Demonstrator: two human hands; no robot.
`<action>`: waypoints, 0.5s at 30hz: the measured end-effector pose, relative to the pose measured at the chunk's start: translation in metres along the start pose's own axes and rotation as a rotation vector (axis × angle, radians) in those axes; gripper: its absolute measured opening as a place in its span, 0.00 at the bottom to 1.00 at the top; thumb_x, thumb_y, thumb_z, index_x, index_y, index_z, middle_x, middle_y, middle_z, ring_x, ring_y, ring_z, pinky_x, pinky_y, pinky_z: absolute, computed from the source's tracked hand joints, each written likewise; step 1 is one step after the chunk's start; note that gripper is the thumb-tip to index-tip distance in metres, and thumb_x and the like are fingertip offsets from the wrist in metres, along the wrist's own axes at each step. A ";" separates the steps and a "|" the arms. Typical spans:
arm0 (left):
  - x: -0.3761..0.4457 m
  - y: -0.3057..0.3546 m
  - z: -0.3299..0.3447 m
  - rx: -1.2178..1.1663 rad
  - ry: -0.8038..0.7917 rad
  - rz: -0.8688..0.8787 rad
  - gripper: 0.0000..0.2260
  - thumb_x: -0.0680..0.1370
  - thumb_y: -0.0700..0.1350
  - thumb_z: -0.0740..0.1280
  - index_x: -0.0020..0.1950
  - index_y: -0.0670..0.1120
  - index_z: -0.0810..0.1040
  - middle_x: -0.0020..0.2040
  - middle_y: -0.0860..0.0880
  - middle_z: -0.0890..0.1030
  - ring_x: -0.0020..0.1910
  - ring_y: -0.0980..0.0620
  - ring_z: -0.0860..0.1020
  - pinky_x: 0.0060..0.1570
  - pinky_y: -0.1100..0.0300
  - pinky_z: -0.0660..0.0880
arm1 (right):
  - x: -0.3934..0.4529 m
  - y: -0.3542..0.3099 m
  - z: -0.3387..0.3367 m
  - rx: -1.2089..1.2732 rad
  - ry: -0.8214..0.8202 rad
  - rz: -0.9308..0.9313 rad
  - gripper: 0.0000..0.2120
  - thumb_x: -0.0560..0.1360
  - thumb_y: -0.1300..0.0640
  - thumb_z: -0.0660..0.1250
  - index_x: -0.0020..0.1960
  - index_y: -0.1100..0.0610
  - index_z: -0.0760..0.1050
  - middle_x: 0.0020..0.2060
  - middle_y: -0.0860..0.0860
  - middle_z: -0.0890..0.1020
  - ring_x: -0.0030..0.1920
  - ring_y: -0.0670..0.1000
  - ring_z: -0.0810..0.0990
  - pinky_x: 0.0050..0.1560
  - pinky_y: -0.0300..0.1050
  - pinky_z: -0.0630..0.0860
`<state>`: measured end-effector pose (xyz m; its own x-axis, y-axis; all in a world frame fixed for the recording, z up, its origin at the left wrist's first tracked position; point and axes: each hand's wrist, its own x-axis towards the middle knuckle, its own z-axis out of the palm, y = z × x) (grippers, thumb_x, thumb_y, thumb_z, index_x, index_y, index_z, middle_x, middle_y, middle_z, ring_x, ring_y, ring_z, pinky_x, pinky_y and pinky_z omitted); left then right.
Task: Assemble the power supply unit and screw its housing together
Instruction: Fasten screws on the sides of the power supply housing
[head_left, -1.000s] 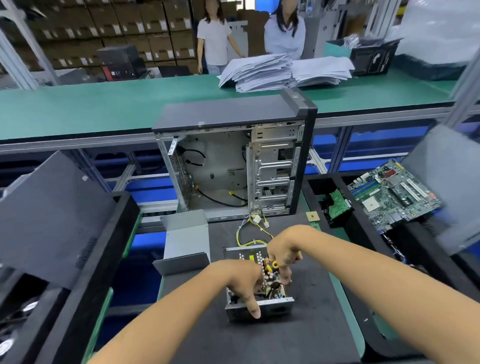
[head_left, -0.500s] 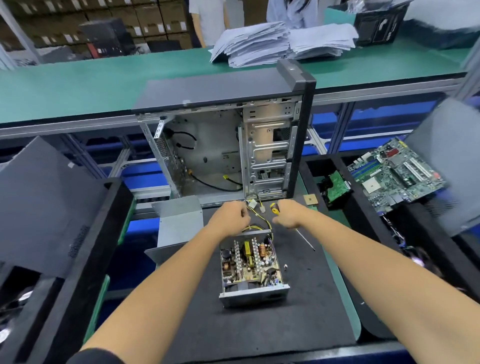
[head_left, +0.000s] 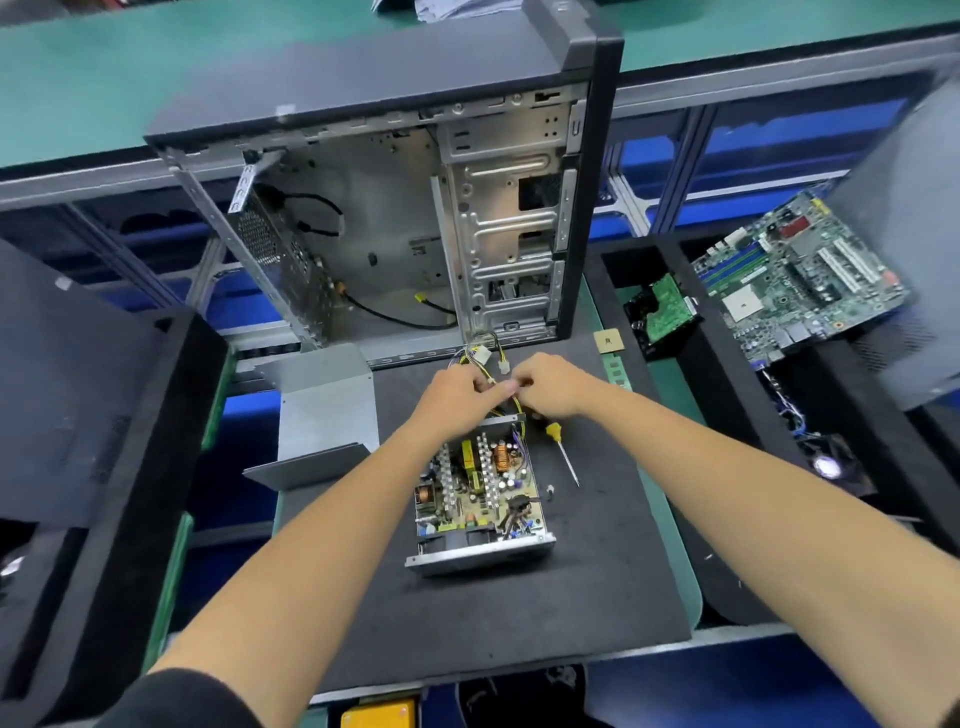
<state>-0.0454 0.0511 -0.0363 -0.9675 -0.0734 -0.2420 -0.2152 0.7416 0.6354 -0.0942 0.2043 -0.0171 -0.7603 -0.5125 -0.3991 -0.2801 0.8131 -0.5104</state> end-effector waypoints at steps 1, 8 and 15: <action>0.001 0.001 0.002 -0.004 0.006 -0.024 0.23 0.75 0.59 0.67 0.31 0.42 0.71 0.28 0.47 0.71 0.29 0.51 0.68 0.32 0.56 0.64 | -0.002 -0.003 -0.002 0.008 -0.061 0.005 0.10 0.74 0.68 0.58 0.37 0.57 0.71 0.37 0.56 0.79 0.40 0.57 0.79 0.36 0.45 0.74; -0.003 -0.002 0.004 0.021 0.109 -0.206 0.15 0.67 0.51 0.67 0.27 0.46 0.65 0.24 0.52 0.66 0.25 0.51 0.66 0.27 0.61 0.61 | -0.014 -0.006 0.002 -0.131 -0.362 0.070 0.07 0.71 0.69 0.67 0.43 0.61 0.70 0.39 0.59 0.78 0.34 0.54 0.79 0.33 0.40 0.74; -0.008 -0.008 0.008 0.251 0.113 0.207 0.10 0.78 0.46 0.60 0.37 0.48 0.71 0.39 0.51 0.72 0.48 0.47 0.69 0.44 0.53 0.68 | -0.034 -0.005 0.009 -0.171 -0.644 0.079 0.10 0.68 0.67 0.75 0.48 0.63 0.77 0.38 0.53 0.82 0.33 0.52 0.82 0.36 0.42 0.82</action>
<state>-0.0345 0.0514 -0.0453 -0.9988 0.0330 -0.0355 0.0131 0.8883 0.4592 -0.0618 0.2147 -0.0076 -0.2957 -0.4694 -0.8320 -0.3672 0.8599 -0.3546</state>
